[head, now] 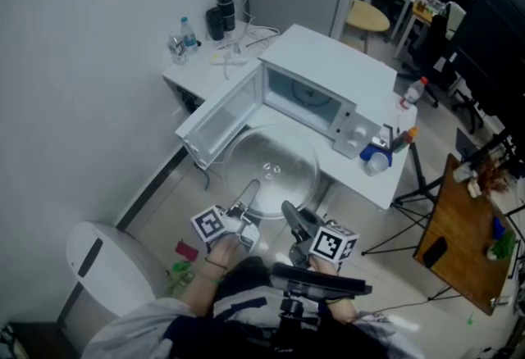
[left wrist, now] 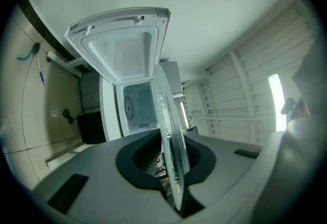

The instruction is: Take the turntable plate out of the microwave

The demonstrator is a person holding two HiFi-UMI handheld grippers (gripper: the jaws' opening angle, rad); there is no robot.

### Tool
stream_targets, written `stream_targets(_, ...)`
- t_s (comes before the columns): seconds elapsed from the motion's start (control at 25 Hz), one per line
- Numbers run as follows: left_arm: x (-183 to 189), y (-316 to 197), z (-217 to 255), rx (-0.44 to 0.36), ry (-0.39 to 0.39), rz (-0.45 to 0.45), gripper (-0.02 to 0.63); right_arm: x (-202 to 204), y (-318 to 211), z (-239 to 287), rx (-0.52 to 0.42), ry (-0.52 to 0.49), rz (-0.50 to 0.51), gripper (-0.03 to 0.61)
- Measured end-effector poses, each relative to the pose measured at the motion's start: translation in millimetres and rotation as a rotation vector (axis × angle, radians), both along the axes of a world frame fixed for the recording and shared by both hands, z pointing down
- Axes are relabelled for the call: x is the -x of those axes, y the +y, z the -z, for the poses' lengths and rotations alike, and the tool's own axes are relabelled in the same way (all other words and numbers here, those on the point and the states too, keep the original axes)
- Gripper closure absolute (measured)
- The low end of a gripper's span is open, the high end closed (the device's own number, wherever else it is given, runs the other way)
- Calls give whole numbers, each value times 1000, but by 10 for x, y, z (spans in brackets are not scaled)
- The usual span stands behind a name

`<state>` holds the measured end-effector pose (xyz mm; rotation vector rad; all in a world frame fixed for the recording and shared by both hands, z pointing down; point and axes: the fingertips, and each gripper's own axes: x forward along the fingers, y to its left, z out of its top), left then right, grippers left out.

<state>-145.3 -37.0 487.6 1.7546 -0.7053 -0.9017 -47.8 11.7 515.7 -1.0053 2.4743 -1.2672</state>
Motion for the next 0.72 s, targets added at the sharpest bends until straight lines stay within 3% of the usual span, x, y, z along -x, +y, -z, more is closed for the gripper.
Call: stream_targets(0.72, -249, 85, 32, 3, -12, -5, 591, -232, 83, 30, -12, -22, 6, 471)
